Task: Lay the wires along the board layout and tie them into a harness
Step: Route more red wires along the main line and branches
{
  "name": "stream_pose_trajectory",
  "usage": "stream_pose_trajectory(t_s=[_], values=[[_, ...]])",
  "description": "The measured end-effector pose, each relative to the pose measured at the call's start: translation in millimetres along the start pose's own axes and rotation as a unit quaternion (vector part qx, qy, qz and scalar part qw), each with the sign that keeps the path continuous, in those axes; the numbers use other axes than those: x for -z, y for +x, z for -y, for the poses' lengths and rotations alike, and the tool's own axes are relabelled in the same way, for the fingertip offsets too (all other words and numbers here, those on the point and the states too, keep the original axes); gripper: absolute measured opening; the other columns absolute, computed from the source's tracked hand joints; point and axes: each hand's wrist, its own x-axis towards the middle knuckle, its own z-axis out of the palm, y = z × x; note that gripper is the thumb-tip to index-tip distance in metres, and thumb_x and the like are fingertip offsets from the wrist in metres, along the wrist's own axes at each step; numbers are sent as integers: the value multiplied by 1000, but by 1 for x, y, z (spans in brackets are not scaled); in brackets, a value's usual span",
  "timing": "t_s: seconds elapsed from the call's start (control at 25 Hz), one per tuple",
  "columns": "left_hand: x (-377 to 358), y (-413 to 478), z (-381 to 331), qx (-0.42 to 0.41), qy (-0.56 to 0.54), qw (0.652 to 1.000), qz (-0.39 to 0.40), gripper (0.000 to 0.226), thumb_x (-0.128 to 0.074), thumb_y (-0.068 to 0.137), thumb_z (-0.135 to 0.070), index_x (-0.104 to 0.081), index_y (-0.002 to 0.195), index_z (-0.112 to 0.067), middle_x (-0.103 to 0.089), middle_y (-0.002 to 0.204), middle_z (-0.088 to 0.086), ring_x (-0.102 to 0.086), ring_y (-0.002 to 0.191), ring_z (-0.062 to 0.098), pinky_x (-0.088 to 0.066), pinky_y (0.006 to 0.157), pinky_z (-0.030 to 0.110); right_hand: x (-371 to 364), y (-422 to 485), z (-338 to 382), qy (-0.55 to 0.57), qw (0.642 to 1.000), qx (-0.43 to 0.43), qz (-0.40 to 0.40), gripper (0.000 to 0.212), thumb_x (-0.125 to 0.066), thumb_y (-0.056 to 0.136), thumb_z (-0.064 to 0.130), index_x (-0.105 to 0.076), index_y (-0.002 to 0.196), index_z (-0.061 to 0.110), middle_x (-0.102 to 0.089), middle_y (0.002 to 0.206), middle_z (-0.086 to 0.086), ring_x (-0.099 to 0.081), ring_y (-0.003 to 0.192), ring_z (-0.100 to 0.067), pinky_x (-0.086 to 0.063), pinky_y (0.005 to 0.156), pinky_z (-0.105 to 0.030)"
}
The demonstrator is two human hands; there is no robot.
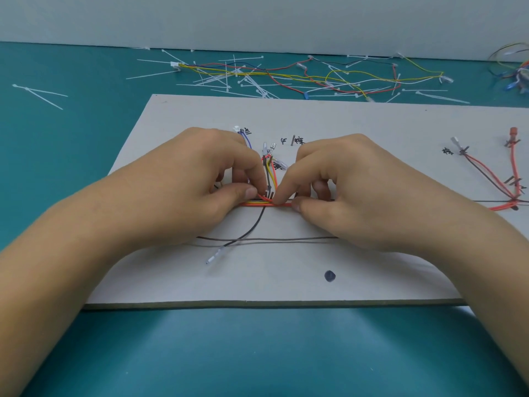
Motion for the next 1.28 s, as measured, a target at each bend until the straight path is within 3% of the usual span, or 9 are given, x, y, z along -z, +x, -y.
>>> stream_pose_trajectory(t_s=[0.16, 0.28, 0.52, 0.6, 0.84, 0.96, 1.08, 1.16, 1.28], values=[[-2, 1, -3, 11, 29, 1000, 3, 12, -56, 89, -41, -68, 88, -40, -56, 85, -14, -55, 81, 9, -51, 74, 42, 0, 0, 1, 11, 1000, -4, -1, 31, -67, 85, 9, -81, 94, 35, -57, 75, 12, -54, 71, -6, -46, 68, -30], [-2, 2, -4, 35, 27, 999, 8, 15, -53, 83, -45, -66, 89, -41, -56, 86, -14, -56, 80, 8, -53, 76, 43, -1, 1, 2, 11, 1000, -5, -1, 30, -67, 83, 8, -80, 92, 34, -58, 74, 9, -54, 70, -8, -50, 69, -36], [-5, 13, -2, 81, -59, 995, -2, 4, -74, 82, -31, -75, 79, -34, -64, 68, -15, -51, 52, 6, -47, 53, 20, -5, 2, 3, 12, 1000, -4, -11, 28, -63, 79, 5, -76, 86, 29, -62, 68, -2, -55, 66, -16, -51, 66, -42], [-4, 15, -1, 91, -77, 993, 1, 5, -76, 79, -30, -77, 80, -34, -64, 66, -16, -47, 50, 4, -45, 51, 19, -5, 1, 2, 14, 1000, -6, -15, 28, -64, 79, 5, -77, 87, 29, -62, 69, -1, -55, 67, -14, -51, 67, -40], [-3, 13, 1, 97, -78, 992, -20, 8, -82, 77, -37, -79, 84, -39, -69, 80, -14, -55, 61, 16, -55, 67, 40, -2, 2, 0, 20, 998, -22, -51, 23, -70, 83, 14, -77, 95, 33, -58, 94, 9, -57, 76, -5, -46, 73, -25], [0, 13, 0, 106, -79, 991, -21, 9, -82, 73, -42, -81, 82, -42, -66, 89, -17, -57, 70, 17, -53, 74, 41, -2, 4, 0, -8, 998, -36, -58, 31, -69, 88, 24, -73, 118, 29, -61, 116, 7, -58, 100, -12, -41, 80, -13], [2, 12, -2, 71, -33, 997, -10, 9, -80, 76, -42, -82, 83, -39, -65, 98, -20, -62, 89, 12, -50, 86, 43, -5, 6, 0, -53, 998, -35, -14, 44, -64, 93, 36, -62, 135, 27, -57, 135, 10, -52, 123, -16, -40, 106, -32], [2, 12, -3, 53, -2, 999, -7, 6, -81, 79, -40, -82, 85, -38, -66, 106, -22, -61, 101, 9, -48, 92, 42, -6, 6, 0, -54, 998, -36, -11, 46, -63, 93, 38, -59, 137, 27, -55, 139, 11, -50, 127, -16, -39, 109, -36], [4, 13, -2, 52, 3, 999, -12, 6, -82, 80, -41, -83, 84, -37, -68, 109, -23, -62, 104, 7, -47, 95, 41, -7, 5, -3, -30, 998, -36, -31, 52, -67, 92, 35, -51, 141, 30, -52, 141, 14, -50, 123, -11, -38, 104, -29]])
